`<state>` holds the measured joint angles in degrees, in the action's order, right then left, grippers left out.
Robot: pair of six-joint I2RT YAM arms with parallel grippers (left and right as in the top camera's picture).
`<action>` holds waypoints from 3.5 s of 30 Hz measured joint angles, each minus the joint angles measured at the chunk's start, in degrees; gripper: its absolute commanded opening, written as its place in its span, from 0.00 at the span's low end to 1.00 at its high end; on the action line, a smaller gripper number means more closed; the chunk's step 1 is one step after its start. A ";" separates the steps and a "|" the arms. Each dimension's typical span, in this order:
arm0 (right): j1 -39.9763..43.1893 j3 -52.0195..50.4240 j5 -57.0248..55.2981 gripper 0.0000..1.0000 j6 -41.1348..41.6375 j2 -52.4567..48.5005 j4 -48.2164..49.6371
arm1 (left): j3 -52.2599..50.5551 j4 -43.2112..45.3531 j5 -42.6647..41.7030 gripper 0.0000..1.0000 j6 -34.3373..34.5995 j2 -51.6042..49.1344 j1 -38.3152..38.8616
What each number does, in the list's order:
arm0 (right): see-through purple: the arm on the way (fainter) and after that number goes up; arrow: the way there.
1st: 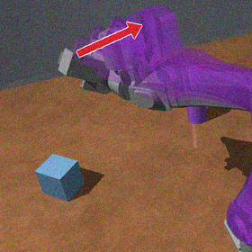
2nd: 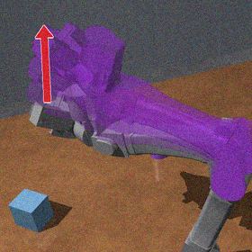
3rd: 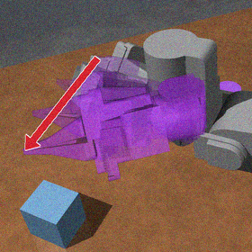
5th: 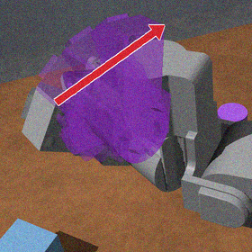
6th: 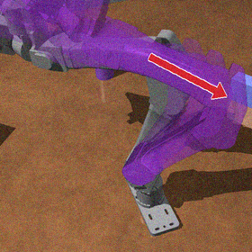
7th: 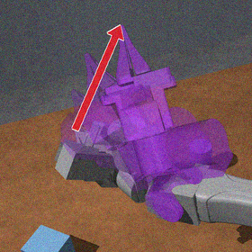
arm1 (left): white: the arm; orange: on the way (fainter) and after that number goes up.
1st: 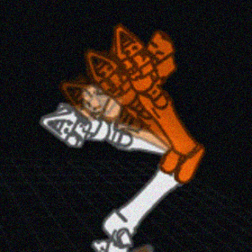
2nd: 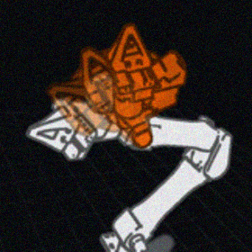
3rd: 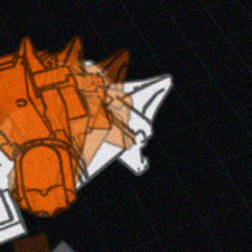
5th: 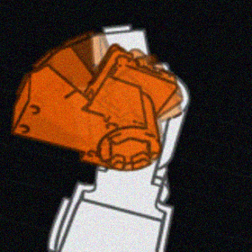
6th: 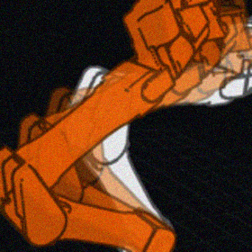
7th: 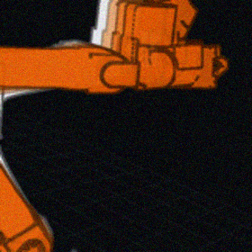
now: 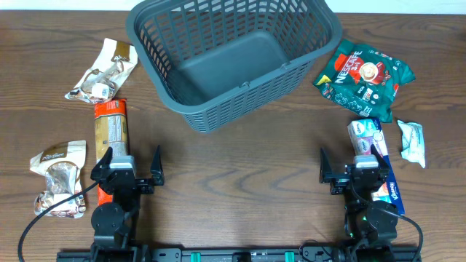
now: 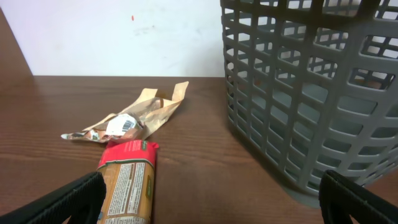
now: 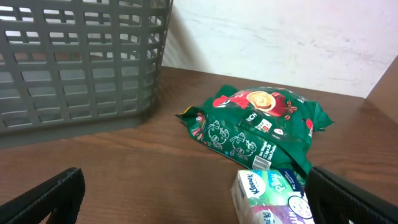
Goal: Pack container
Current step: 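Raise both grippers from rest toward the grey basket, then grasp the grey basket rim with both grippers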
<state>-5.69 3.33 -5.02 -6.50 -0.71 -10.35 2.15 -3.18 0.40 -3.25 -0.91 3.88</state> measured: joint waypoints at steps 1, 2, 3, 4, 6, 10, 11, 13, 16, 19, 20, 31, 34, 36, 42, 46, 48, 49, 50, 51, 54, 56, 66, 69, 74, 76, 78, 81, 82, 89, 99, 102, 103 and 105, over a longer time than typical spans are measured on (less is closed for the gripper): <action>0.02 0.00 0.00 0.99 0.00 0.00 0.00 | 0.00 0.00 0.00 0.99 0.00 0.00 0.00; 0.02 0.00 0.00 0.99 0.00 0.00 0.00 | 0.00 0.00 0.00 0.98 0.00 0.00 -0.02; 0.00 0.00 -0.02 0.99 0.00 0.00 0.00 | 0.00 0.00 0.00 0.99 0.00 0.00 0.00; 0.00 0.00 0.00 0.99 0.00 0.00 0.00 | 0.00 0.00 0.00 0.99 0.00 0.00 0.00; 0.00 0.00 -0.02 0.99 0.00 0.00 0.00 | 0.00 0.00 0.00 0.99 0.00 0.00 -0.02; 0.00 0.00 -0.02 0.99 0.00 0.00 0.00 | 0.00 0.00 0.00 0.99 0.00 0.00 0.00; 0.02 0.00 -0.02 0.99 0.00 0.00 0.00 | 0.00 0.00 0.00 0.99 0.00 0.00 0.00; 0.00 0.00 0.00 0.99 0.00 0.00 0.07 | 0.00 0.00 0.00 0.99 0.00 0.00 -0.02; 0.00 0.00 0.00 0.99 0.00 0.00 0.11 | 0.00 0.07 0.00 0.99 0.00 0.00 0.00; 0.02 0.00 0.00 0.99 0.00 0.00 0.13 | -0.15 0.46 0.00 0.99 0.00 0.00 0.00; 0.00 0.00 0.00 0.99 0.00 0.00 0.13 | -0.28 0.70 0.00 0.99 0.00 0.00 0.00; 0.02 0.00 0.52 0.99 7.48 0.00 0.31 | -0.96 2.54 0.02 0.99 2.86 -0.02 -0.02; 0.02 -0.02 1.20 0.99 13.46 -0.02 1.18 | -0.96 2.56 0.00 0.99 5.14 -0.42 0.00; 0.00 -0.04 2.34 0.99 15.89 -0.04 3.58 | -0.68 2.47 0.00 0.99 6.21 -1.49 -0.02; 0.02 4.94 4.35 0.99 19.12 -5.68 5.70 | 10.43 1.55 0.00 0.99 7.65 -11.87 -0.02; 0.02 16.24 4.90 0.99 18.75 -16.41 3.13 | 25.92 -2.54 0.02 0.99 7.80 -24.35 0.00; 0.02 24.44 5.66 0.99 17.97 -23.65 -0.96 | 34.12 -6.71 0.00 0.99 7.87 -30.77 0.00; 0.02 28.92 6.19 0.99 17.62 -27.54 -3.63 | 38.49 -9.68 0.02 0.99 8.02 -34.03 0.00; 0.02 33.88 6.84 0.99 17.35 -31.56 -7.34 | 43.39 -13.20 0.00 0.99 8.28 -37.40 0.00; 0.02 38.80 7.50 0.99 17.11 -35.54 -10.88 | 47.21 -16.17 0.02 0.99 8.61 -39.78 0.00; 0.02 55.43 9.51 0.99 16.59 -47.91 -23.71 | 59.58 -26.47 0.00 0.99 9.49 -47.01 0.00; 0.02 65.26 10.27 0.99 16.31 -54.80 -32.04 | 67.10 -33.18 -0.02 0.99 9.73 -50.60 0.00; 0.02 106.62 15.10 0.60 8.87 -82.44 -58.80 | 88.43 -57.79 -0.02 0.99 10.56 -58.14 3.61; 0.28 112.89 15.74 0.32 8.20 -86.71 -59.69 | 88.94 -61.46 -0.07 0.99 10.60 -58.25 7.65; 1.16 118.49 17.22 0.01 7.65 -90.40 -59.67 | 88.94 -62.29 -0.26 0.99 10.97 -59.01 16.55; 1.75 119.73 18.12 0.01 7.54 -91.23 -59.47 | 88.94 -61.20 -0.37 0.99 10.97 -59.21 19.63; 2.21 120.41 18.88 0.01 7.54 -91.86 -59.08 | 88.94 -59.80 -0.42 0.99 10.97 -59.21 22.05; 2.45 120.61 20.09 0.01 7.54 -92.91 -58.90 | 88.96 -59.01 -0.42 1.00 10.97 -59.21 24.39; 2.45 120.65 20.50 0.01 7.54 -93.33 -58.95 | 88.96 -58.90 -0.42 0.95 10.97 -59.21 24.74; 2.45 120.69 23.54 0.01 7.56 -98.05 -59.10 | 88.96 -60.08 -0.42 0.57 11.39 -61.35 25.29; 2.45 120.69 24.59 0.01 7.39 -101.44 -59.65 | 88.98 -62.20 -0.39 0.22 12.09 -73.53 25.40; 2.45 120.69 24.63 0.01 7.04 -101.90 -60.26 | 88.98 -62.20 -0.48 0.19 12.02 -74.90 25.51; 2.45 120.69 24.65 0.01 6.88 -102.09 -60.46 | 88.98 -62.20 -0.59 0.15 12.07 -75.01 25.59; 2.45 120.69 24.72 0.01 6.62 -102.79 -60.70 | 88.98 -62.23 -0.66 0.08 12.15 -75.01 25.99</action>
<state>-3.25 124.03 19.70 0.12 -103.50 -71.05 91.13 -65.41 -0.25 8.91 -75.92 29.87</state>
